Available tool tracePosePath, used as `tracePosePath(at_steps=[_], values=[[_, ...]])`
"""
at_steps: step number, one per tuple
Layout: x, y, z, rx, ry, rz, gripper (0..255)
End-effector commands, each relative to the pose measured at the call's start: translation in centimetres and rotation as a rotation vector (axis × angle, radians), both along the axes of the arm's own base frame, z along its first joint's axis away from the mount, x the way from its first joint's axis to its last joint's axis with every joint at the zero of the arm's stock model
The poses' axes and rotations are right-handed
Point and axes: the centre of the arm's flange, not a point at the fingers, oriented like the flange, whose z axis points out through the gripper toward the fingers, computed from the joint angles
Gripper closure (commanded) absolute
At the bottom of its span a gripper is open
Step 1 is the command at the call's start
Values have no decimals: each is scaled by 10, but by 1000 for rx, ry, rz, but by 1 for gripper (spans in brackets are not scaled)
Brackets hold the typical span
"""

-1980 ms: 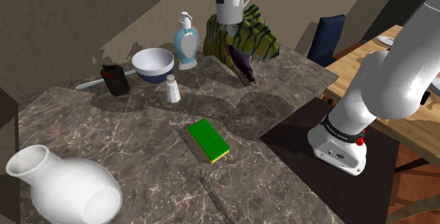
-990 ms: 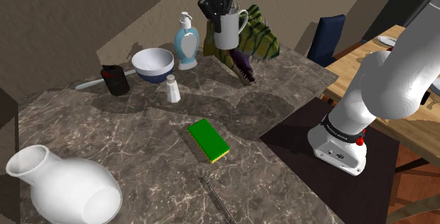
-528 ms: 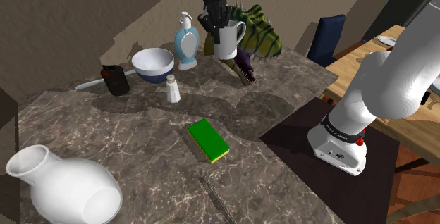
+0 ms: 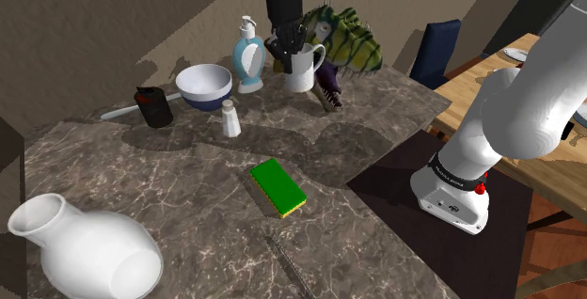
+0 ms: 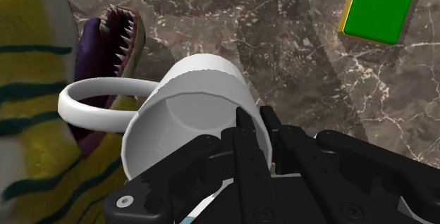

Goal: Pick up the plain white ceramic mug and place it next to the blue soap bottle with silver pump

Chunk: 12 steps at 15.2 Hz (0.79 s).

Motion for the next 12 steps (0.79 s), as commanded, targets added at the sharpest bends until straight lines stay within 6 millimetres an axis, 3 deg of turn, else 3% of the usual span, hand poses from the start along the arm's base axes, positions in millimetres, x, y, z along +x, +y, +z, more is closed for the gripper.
tracePosePath(at_steps=[1,12], values=[[-1,0,-12,0,0,0,255],[-1,0,-70,0,0,0,255]])
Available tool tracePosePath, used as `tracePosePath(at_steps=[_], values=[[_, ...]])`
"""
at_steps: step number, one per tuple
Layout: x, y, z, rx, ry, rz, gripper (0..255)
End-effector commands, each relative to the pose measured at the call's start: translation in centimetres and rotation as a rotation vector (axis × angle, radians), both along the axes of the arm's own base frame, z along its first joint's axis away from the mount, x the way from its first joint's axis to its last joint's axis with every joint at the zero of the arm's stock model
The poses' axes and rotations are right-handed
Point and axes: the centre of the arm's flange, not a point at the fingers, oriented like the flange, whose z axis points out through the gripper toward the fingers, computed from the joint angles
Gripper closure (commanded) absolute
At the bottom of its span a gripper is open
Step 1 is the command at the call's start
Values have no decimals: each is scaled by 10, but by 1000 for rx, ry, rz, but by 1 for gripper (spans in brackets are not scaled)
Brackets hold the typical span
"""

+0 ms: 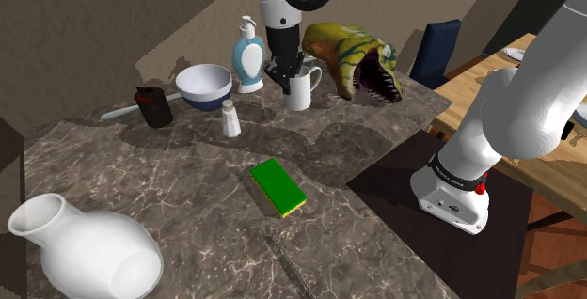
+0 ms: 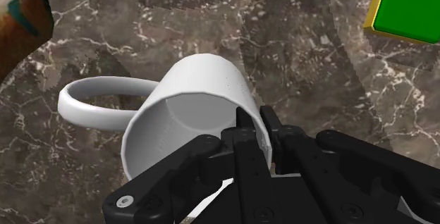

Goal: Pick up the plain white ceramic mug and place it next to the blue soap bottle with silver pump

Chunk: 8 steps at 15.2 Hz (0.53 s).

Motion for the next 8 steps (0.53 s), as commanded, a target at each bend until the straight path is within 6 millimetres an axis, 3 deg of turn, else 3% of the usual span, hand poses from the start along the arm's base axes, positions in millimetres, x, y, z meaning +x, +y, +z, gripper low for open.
tracePosePath(at_steps=[1,8], values=[[1,-1,-11,0,0,0,255],[1,-1,-48,0,0,0,255]])
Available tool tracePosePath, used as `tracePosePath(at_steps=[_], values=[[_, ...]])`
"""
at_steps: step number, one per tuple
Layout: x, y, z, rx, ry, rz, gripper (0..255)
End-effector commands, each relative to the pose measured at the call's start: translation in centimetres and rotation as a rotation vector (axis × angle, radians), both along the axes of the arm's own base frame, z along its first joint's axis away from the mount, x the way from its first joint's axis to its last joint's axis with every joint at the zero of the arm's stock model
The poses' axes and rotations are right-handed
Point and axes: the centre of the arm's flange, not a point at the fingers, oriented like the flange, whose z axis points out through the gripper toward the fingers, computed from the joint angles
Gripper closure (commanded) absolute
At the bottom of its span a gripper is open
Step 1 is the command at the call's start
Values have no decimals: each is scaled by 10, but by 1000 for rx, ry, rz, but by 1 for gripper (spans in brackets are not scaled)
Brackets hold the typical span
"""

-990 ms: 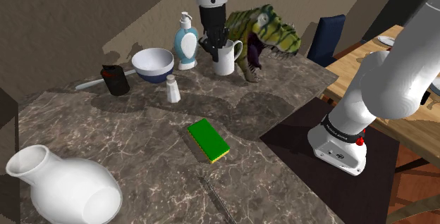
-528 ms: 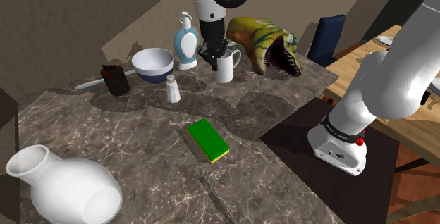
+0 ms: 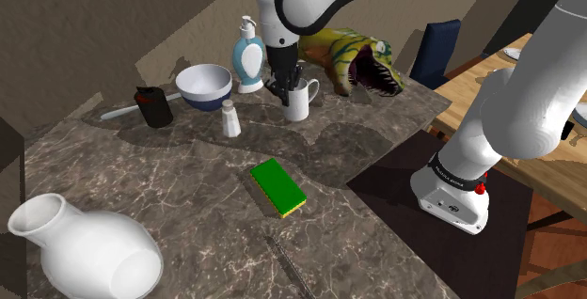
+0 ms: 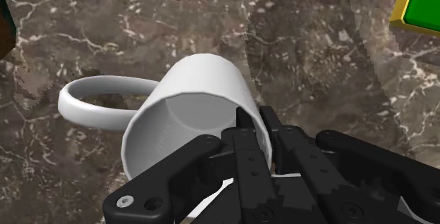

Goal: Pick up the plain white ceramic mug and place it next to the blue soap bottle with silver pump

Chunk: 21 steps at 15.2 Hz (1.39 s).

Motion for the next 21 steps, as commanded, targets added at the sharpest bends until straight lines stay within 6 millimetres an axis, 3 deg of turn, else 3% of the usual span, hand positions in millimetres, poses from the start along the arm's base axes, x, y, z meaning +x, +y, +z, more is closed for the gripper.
tracePosePath(at_steps=[1,8,9,14,18,21], values=[[-1,0,-8,0,-1,0,255],[-1,0,-8,0,-1,0,255],[-1,0,-8,0,-1,0,0],[-1,0,-8,0,-1,0,0],[8,2,41,0,-1,0,0],[8,2,41,0,-1,0,0]])
